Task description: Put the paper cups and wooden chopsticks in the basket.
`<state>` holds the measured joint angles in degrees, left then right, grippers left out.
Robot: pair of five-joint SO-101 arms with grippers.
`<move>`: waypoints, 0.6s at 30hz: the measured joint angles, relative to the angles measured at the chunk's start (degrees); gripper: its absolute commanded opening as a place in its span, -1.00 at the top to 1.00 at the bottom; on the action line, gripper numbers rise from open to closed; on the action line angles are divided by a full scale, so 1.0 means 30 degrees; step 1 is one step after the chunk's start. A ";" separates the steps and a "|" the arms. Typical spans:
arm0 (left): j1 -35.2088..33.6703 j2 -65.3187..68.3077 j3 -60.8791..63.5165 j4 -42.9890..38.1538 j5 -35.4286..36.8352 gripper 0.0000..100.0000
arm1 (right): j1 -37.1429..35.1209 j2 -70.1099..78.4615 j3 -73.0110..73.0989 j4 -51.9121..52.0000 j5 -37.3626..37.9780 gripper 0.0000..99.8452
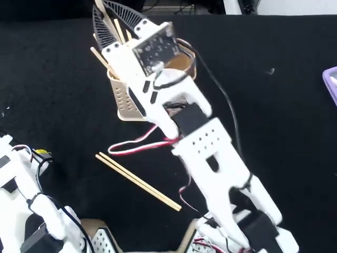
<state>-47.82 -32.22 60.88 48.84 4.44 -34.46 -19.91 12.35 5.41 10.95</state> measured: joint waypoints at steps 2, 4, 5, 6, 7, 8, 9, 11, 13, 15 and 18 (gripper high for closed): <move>0.0000 0.0000 0.0000 0.0000 0.0000 0.43 | 0.0000 0.0498 0.0000 -0.0059 0.0029 0.98; 0.0000 0.0000 0.0000 0.0000 0.0000 0.43 | 0.0088 0.0733 0.0176 -0.0059 0.0029 0.98; 0.0000 0.0000 0.0000 0.0000 0.0000 0.43 | 0.0176 0.0850 0.0322 -0.0088 0.0029 0.98; 0.0000 0.0000 0.0000 0.0000 0.0000 0.43 | 0.0322 0.0967 0.0557 -0.0088 0.0029 0.98; 0.0000 0.0000 0.0000 0.0000 0.0000 0.43 | 0.0527 0.0967 0.0908 -0.0117 0.0029 0.98; 0.0000 0.0000 0.0000 0.0000 0.0000 0.43 | 0.0762 0.0967 0.1260 -0.0117 0.0029 0.98; 0.0000 0.0000 0.0000 0.0000 0.0000 0.43 | 0.1026 0.0967 0.1670 -0.0117 0.0000 0.98; 0.0000 0.0000 0.0000 0.0000 0.0000 0.43 | 0.1377 0.0967 0.2462 -0.0176 0.0000 0.98; 0.0000 0.0000 0.0000 0.0000 0.0000 0.43 | 0.1436 0.0967 0.3253 -0.0176 0.0000 0.98; 0.0000 0.0000 0.0000 0.0000 0.0000 0.43 | 0.1436 0.0967 0.3985 -0.0176 0.0029 0.97; 0.0000 0.0000 0.0000 0.0000 0.0000 0.43 | 0.1436 0.0996 0.4806 -0.0176 0.0029 0.97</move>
<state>-47.82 -32.22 60.88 48.84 4.44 -30.15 -16.92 26.77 4.88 11.03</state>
